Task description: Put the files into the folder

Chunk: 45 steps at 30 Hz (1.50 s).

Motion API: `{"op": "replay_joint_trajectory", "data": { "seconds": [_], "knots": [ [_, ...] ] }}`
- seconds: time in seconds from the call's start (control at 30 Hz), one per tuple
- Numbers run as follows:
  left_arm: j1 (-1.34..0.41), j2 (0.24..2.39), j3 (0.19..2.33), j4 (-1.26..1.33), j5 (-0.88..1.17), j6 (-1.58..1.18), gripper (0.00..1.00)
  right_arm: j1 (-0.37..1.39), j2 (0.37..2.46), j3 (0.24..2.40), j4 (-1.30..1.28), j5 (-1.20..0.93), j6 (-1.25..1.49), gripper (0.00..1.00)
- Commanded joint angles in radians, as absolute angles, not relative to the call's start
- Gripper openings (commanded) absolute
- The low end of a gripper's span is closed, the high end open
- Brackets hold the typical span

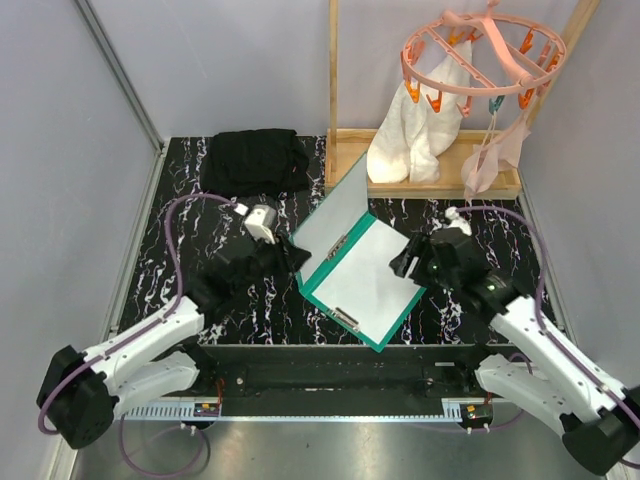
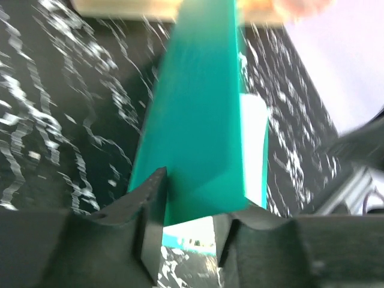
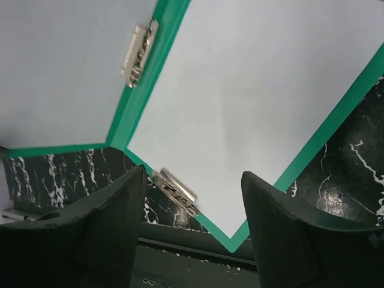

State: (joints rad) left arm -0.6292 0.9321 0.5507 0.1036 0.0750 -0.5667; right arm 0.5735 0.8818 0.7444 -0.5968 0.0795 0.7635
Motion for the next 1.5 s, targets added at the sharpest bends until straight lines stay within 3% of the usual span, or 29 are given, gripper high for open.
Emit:
{"op": "replay_joint_trajectory", "data": {
  "seconds": [0.0,0.13,0.2,0.23,0.27,0.43,0.6,0.93,1.07,1.2,1.23,1.47],
  "knots": [
    [-0.799,0.994,0.535,0.143,-0.008,-0.560,0.42,0.569,0.761,0.873,-0.738,0.288,0.772,0.73],
    [-1.050,1.057,0.575,0.179,-0.151,-0.598,0.75,0.569,0.719,0.940,-0.802,0.357,0.739,0.73],
    [-1.126,1.118,0.578,0.225,-0.166,-0.641,0.85,0.569,0.713,0.977,-0.839,0.396,0.727,0.74],
    [-1.178,1.147,0.578,0.244,-0.146,-0.658,0.94,0.569,0.710,0.985,-0.845,0.405,0.720,0.74],
    [-1.201,1.204,0.590,0.247,-0.143,-0.684,0.96,0.569,0.712,0.997,-0.848,0.414,0.715,0.74],
    [-1.275,1.232,0.620,0.204,-0.109,-0.678,0.99,0.569,0.755,0.994,-0.867,0.419,0.680,0.77],
    [-1.243,1.102,0.690,-0.039,-0.212,-0.704,0.99,0.569,0.986,0.933,-0.809,0.261,0.661,0.77],
    [-0.809,0.921,0.710,-0.365,0.034,-0.772,0.99,0.571,1.270,0.839,-0.606,0.017,0.648,0.76],
    [-0.744,0.746,0.823,-0.487,0.020,-0.692,0.99,0.571,1.143,0.902,-0.681,-0.011,0.609,0.78],
    [-0.735,0.646,1.049,-0.592,-0.078,-0.631,0.99,0.571,0.915,1.018,-0.771,0.063,0.575,0.91],
    [-0.735,0.617,1.136,-0.607,-0.118,-0.617,0.99,0.571,0.814,1.070,-0.778,0.077,0.556,0.99],
    [-0.735,0.537,1.443,-0.632,-0.259,-0.511,0.99,0.571,0.508,1.302,-0.741,0.254,0.440,1.00]
  ]
}}
